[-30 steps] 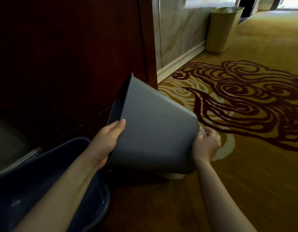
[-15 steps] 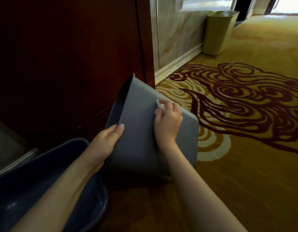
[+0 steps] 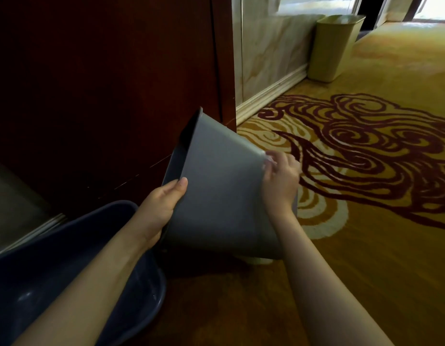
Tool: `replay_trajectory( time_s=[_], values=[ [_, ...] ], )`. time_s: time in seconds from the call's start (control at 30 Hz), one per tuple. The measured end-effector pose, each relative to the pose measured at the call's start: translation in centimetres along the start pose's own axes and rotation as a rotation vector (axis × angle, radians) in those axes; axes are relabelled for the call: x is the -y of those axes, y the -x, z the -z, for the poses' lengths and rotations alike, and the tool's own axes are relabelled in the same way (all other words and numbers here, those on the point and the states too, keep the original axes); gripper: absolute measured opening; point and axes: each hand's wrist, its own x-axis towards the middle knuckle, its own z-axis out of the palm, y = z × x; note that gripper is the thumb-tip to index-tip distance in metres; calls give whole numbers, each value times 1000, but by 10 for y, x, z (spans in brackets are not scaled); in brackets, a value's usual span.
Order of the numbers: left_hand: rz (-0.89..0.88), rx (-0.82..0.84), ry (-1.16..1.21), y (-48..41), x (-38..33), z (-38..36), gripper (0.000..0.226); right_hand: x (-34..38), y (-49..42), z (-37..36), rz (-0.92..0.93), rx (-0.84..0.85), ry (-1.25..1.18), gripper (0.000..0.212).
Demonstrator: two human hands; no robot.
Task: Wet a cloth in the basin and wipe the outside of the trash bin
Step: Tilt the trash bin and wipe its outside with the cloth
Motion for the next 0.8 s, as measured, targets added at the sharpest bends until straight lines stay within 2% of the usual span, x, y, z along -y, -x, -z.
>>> replay_trajectory(
  time_s=[0.07, 0.17, 0.3, 0.53, 0.6, 0.67, 0.7, 0.8],
  values=[
    [-19, -1, 2, 2, 1, -1, 36, 13, -9, -7, 117, 117, -73, 17],
    [-40, -31, 4, 2, 4, 0, 34, 11, -4, -6, 184, 274, -163, 18],
    [-44, -39, 17, -2, 5, -1, 32, -1, 43, 7, 285, 340, -176, 18],
    [-36, -112, 9, -14, 0, -3, 34, -18, 165, 25, 309, 323, -95, 23],
    [-37, -142, 3, -16, -2, -7, 33, -15, 168, 28, 161, 211, -144, 28],
    [-32, -157, -4, -17, -2, -11, 31, 2, 154, 26, -15, 66, -202, 22],
    [-29, -166, 1, -17, -2, -13, 31, 16, 146, 23, -37, 43, -205, 19],
    [-37, -220, 21, -15, -3, -20, 33, 58, 134, 10, 113, 134, -179, 21]
  ],
)
